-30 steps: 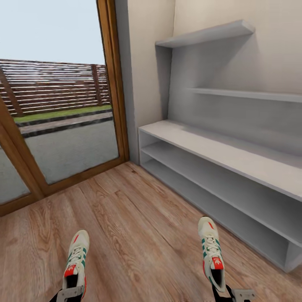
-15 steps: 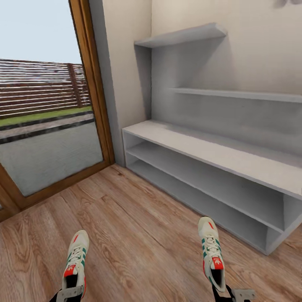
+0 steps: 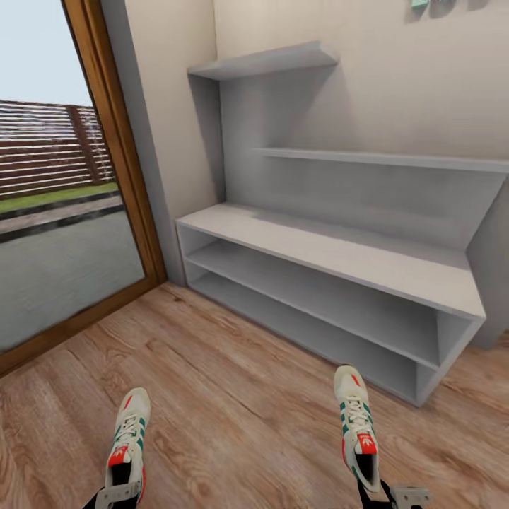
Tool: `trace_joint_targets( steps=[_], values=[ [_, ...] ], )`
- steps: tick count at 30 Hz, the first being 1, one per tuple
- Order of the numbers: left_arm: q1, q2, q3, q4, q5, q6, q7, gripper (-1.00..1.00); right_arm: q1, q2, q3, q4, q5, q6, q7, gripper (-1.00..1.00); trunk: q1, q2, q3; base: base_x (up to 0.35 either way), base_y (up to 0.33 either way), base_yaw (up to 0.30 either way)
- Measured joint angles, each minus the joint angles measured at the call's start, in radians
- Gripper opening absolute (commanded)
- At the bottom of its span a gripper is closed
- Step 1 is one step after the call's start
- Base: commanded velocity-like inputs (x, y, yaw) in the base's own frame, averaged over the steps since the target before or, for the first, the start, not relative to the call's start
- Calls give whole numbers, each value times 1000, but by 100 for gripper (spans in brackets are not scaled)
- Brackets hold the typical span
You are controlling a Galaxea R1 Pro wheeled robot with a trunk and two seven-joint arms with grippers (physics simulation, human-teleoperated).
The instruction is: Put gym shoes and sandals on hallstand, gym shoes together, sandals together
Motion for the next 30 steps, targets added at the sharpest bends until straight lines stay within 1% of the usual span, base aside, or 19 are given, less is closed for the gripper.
trace_joint_targets(
  steps=[4, 16, 30],
  values=[
    [0, 0, -1, 0, 0, 0, 0, -100, -1, 0, 0, 0, -1, 0, 0, -100, 0, 0, 0, 0, 127, -268],
    [0, 0, 0, 0, 5, 2, 1, -100, -1, 0, 0, 0, -1, 0, 0, -100, 0, 0, 0, 105, 270, -268],
    [0, 0, 0, 0, 6, 1, 1, -100, -1, 0, 0, 0, 0, 0, 0, -100, 0, 0, 0, 14, 23, -268]
  ],
)
